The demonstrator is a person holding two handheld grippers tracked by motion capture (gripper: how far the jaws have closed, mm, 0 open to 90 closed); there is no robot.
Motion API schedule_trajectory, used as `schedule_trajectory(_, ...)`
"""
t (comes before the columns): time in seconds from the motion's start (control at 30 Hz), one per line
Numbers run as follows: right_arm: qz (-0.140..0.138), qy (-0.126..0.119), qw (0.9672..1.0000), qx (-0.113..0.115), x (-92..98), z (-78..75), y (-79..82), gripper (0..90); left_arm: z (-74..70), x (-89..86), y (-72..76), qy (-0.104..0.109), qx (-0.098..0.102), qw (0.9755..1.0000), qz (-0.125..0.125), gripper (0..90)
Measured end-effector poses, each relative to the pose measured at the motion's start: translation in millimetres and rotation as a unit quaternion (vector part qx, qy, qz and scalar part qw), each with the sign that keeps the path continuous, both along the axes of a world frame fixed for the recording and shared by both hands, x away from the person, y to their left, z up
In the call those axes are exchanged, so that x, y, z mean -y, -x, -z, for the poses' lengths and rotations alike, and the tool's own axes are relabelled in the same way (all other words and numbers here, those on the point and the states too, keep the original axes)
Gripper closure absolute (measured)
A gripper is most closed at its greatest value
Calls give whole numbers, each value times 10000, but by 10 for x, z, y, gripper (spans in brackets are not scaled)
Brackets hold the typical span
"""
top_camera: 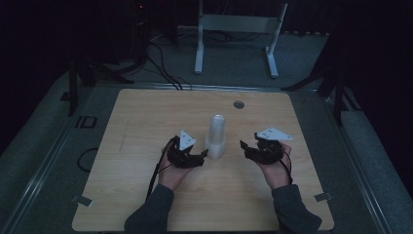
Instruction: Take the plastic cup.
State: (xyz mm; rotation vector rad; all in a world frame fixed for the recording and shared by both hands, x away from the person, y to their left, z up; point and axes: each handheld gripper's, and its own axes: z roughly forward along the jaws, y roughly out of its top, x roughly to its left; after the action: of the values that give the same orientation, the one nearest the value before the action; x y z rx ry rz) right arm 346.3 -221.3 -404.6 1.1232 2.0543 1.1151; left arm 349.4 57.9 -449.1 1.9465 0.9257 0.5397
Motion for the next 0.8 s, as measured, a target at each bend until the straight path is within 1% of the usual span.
schedule_trajectory(0.07, -27, 4, 10000, 22, -19, -19, -3, 360, 4, 22, -8, 18, -27, 10000, 26, 240)
schedule_trajectory(0.17, -60, 21, 10000, 44, -48, -47, -9, 359, 23, 114, -44, 12, -59, 9999, 126, 202)
schedule_trajectory(0.23, -74, 13, 10000, 55, -63, -61, -14, 359, 26, 138, -51, 17, -78, 9999, 137, 174)
schedule_trajectory(0.27, -76, 18, 10000, 57, -69, -68, -15, 358, 27, 179, -64, 14, -87, 9998, 165, 172)
schedule_trajectory(0.33, -93, 18, 9999, 76, -84, -81, -21, 358, 27, 214, -84, 8, -85, 9999, 135, 145)
schedule_trajectory(0.43, -119, 22, 9999, 89, -102, -99, -28, 357, 34, 244, -127, 84, -103, 9998, 123, 141)
schedule_trajectory(0.47, -135, 24, 9999, 102, -108, -106, -30, 357, 43, 252, -143, 128, -111, 9997, 158, 141)
schedule_trajectory(0.5, -135, 24, 9999, 102, -108, -106, -30, 357, 43, 252, -143, 128, -111, 9997, 158, 142)
schedule_trajectory(0.53, -141, 25, 9998, 106, -115, -114, -31, 357, 56, 267, -163, 102, -136, 9998, 137, 142)
schedule_trajectory(0.57, -149, 22, 9998, 112, -124, -123, -33, 354, 66, 280, -175, 59, -118, 9999, 89, 142)
schedule_trajectory(0.6, -170, 28, 9998, 120, -137, -132, -38, 353, 71, 284, -186, 56, -125, 9999, 103, 142)
schedule_trajectory(0.63, -173, 25, 9998, 122, -146, -136, -39, 353, 85, 301, -212, 77, -112, 9999, 85, 141)
schedule_trajectory(0.8, -205, 22, 9997, 133, -175, -146, -54, 350, 84, 341, -242, 137, -92, 9998, 102, 141)
